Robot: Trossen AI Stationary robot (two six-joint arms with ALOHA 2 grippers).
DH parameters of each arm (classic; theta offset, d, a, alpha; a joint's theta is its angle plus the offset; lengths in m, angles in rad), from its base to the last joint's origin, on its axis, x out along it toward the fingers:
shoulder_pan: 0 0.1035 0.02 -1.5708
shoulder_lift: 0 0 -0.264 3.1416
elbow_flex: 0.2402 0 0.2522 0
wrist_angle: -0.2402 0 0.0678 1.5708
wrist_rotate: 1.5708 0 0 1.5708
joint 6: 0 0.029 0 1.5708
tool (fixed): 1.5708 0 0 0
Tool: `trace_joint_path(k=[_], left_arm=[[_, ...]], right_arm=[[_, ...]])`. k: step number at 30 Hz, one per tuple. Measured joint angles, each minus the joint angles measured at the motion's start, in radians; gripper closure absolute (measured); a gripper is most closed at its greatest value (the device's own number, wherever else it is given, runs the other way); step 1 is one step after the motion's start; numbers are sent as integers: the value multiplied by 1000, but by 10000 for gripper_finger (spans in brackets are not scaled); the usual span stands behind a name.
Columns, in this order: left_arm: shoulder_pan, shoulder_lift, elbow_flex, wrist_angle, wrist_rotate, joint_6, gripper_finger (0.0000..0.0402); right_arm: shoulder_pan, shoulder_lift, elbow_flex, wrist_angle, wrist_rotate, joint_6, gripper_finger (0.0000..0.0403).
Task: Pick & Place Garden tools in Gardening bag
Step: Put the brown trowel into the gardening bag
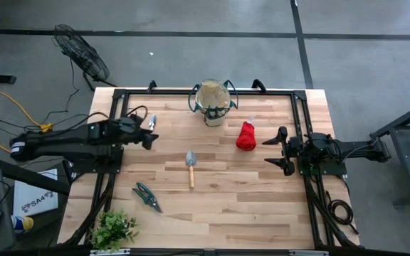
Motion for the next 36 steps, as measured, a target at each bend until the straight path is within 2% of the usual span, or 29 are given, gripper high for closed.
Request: trace_joint_path(k=[8,15,24,36], left_arm=[[3,236,69,-38,-3,-33,178],[102,392,157,-121,67,-58,178],[215,540,312,-284,42,-28,178],[294,680,357,-356,125,-85,178]], right_arm=[[0,0,0,0,0,0,92],[0,0,0,0,0,0,92],[0,0,0,0,0,0,92],[0,0,0,0,0,0,92]])
